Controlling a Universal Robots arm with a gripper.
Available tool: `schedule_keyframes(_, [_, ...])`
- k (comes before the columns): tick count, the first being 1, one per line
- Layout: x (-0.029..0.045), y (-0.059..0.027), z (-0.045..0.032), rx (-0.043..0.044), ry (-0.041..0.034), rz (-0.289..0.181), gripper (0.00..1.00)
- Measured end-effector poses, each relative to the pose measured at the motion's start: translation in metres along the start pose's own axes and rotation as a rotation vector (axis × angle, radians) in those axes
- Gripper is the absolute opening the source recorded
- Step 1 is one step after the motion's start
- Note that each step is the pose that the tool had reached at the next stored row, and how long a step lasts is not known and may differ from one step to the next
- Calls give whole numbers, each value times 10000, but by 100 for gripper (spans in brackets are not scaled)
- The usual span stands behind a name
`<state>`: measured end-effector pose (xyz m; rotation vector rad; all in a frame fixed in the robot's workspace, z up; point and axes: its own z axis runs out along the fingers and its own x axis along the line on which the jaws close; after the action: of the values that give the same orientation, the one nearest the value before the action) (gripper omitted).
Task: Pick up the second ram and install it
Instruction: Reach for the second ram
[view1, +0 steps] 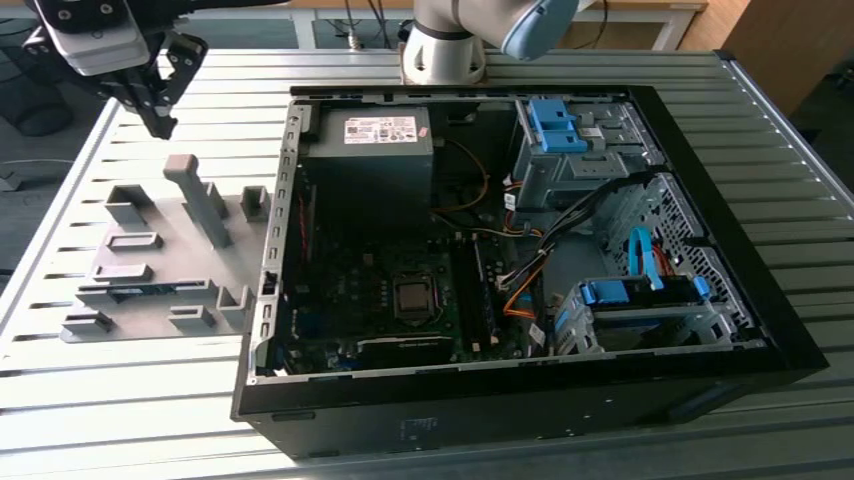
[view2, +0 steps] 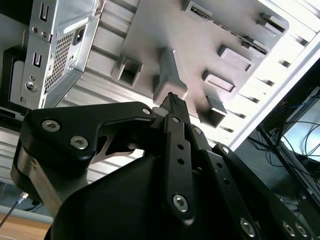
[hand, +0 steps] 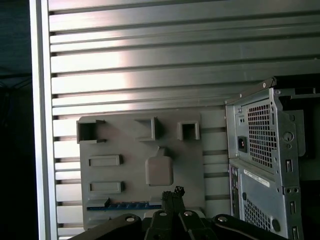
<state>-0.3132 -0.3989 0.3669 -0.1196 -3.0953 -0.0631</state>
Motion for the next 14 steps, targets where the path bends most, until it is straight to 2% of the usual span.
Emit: schedule_keyframes(14, [82, -7, 18, 4, 53, 2, 11])
